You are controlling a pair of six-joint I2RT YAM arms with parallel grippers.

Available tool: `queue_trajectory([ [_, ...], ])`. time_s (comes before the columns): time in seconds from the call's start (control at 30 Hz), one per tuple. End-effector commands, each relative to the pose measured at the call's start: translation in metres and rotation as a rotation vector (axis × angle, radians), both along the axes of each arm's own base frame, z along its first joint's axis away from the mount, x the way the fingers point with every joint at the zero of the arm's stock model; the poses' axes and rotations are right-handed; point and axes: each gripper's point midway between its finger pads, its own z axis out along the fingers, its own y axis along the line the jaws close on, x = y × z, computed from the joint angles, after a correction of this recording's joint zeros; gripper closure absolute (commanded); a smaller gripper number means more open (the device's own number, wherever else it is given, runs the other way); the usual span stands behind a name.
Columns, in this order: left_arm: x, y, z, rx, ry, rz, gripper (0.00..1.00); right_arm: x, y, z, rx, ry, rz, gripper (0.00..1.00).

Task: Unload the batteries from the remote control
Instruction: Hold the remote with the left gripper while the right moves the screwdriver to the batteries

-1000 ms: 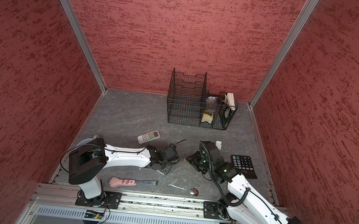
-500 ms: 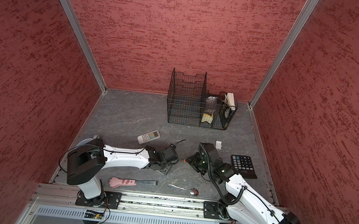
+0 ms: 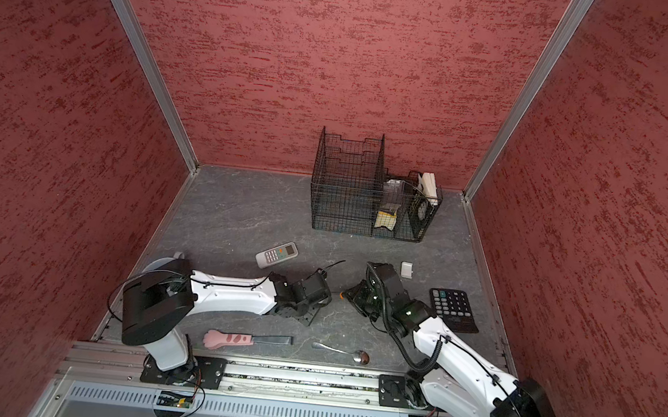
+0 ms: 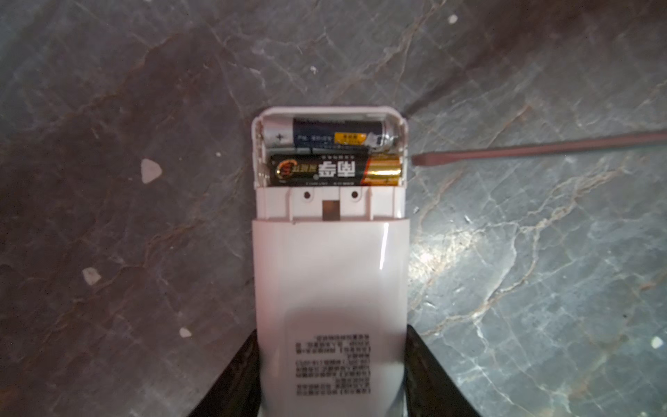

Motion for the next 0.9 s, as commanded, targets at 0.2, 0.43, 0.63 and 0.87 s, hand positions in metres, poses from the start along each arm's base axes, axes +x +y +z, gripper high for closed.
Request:
queue_trajectory([
  [0.2, -0.0173, 0.0207, -0.0324, 0.086, 0.089, -0.002, 0.55, 0.0069, -0.0018, -0.0045, 0.027, 0.004, -0.038, 1.00],
  [0.43, -0.0190, 0.0212, -0.0346, 0.090, 0.097, -0.002, 0.56, 0.0093, 0.0000, -0.0070, 0.038, 0.002, -0.032, 1.00],
  [0.63, -0.0190, 0.0208, -0.0351, 0.091, 0.098, -0.001, 0.57, 0.0115, 0.0014, -0.0042, 0.041, -0.003, -0.026, 1.00],
  [0.87, -0.0202, 0.0219, -0.0369, 0.099, 0.104, -0.002, 0.58, 0.0122, 0.0024, -0.0029, 0.040, -0.002, -0.018, 1.00],
])
